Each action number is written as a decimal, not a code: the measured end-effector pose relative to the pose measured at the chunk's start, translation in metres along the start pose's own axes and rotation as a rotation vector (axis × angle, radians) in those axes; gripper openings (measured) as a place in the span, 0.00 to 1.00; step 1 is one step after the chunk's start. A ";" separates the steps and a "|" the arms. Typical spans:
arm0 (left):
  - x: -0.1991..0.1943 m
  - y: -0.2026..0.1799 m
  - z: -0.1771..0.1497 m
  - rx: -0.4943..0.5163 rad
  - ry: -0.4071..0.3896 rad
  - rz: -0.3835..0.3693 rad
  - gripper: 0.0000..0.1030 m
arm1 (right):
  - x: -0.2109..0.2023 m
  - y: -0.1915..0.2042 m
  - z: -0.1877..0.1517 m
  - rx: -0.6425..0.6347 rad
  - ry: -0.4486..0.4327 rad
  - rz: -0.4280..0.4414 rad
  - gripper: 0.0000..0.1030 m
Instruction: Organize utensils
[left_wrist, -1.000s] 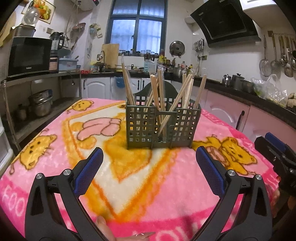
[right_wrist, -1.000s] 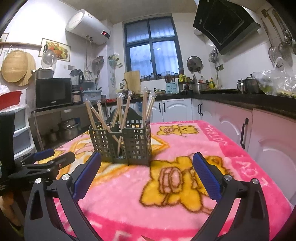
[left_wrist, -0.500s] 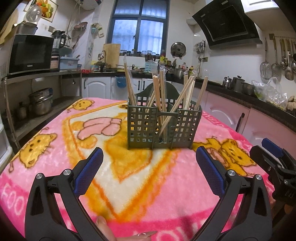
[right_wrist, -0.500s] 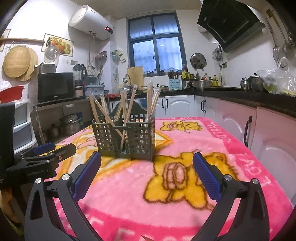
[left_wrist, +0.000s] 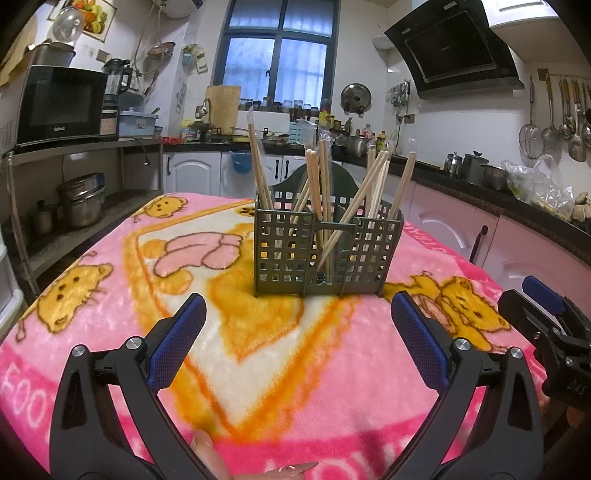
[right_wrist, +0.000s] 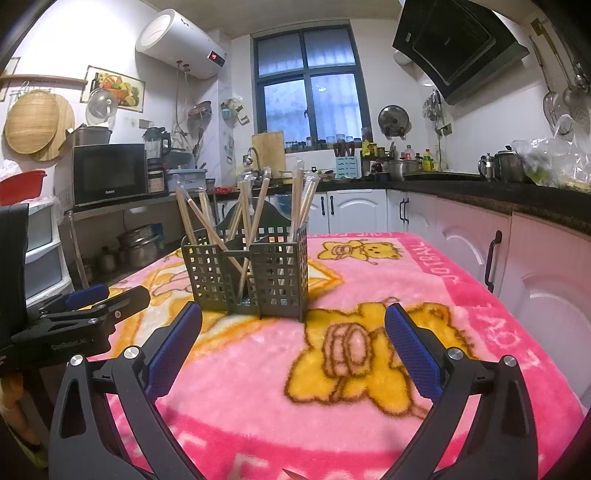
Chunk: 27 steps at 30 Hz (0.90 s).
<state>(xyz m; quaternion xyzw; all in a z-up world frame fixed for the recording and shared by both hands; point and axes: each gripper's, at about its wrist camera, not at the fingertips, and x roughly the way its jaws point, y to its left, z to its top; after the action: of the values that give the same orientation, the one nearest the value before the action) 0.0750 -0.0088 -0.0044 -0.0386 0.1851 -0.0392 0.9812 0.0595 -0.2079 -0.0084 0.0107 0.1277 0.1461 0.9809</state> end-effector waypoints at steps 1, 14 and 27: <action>0.000 0.000 0.000 -0.001 0.001 0.003 0.90 | 0.000 -0.001 0.000 0.002 0.000 0.001 0.94; 0.002 -0.001 0.001 -0.012 0.002 -0.003 0.90 | 0.000 -0.001 -0.002 0.003 -0.003 0.001 0.94; 0.001 0.000 0.000 -0.013 0.002 -0.007 0.90 | 0.000 -0.002 -0.001 0.003 -0.007 0.002 0.94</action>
<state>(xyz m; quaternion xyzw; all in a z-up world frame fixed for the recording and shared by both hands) 0.0763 -0.0093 -0.0046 -0.0453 0.1863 -0.0413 0.9806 0.0597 -0.2096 -0.0097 0.0126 0.1246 0.1469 0.9812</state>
